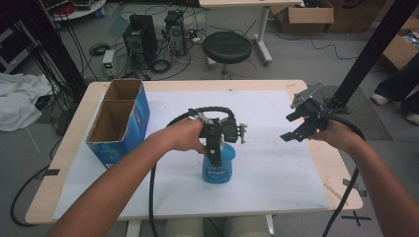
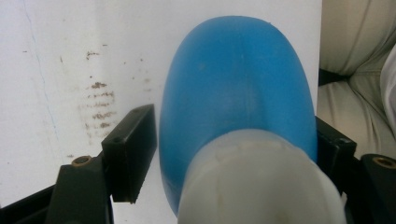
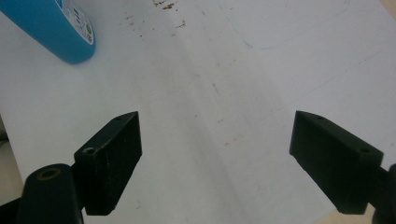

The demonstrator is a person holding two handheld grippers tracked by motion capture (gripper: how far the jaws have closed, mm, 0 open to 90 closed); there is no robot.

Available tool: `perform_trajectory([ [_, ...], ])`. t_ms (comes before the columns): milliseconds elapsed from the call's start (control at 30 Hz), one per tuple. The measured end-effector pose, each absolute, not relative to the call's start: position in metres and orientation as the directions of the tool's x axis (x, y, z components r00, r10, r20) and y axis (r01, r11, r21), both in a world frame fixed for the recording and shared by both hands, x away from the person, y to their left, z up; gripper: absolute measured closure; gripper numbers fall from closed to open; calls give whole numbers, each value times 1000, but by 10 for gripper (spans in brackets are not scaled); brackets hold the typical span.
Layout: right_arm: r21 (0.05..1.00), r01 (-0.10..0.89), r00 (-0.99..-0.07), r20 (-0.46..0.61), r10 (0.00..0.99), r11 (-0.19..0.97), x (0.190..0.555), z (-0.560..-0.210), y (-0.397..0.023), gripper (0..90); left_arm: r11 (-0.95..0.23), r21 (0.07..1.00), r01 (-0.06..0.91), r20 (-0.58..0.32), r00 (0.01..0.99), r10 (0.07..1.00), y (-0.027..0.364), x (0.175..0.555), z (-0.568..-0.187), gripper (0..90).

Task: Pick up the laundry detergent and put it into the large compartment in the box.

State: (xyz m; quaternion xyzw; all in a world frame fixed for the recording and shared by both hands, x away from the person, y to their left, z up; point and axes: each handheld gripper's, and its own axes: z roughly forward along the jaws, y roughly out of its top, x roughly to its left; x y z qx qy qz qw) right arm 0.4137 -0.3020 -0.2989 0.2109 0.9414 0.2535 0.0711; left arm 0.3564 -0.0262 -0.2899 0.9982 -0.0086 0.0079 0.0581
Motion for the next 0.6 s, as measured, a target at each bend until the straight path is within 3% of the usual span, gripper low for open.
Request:
perform_trajectory([
  [600,508,360,-902,-24,431,783,413,-300,-302,167,-991,126,-40,6,999,-39,-25,354,-289,373],
])
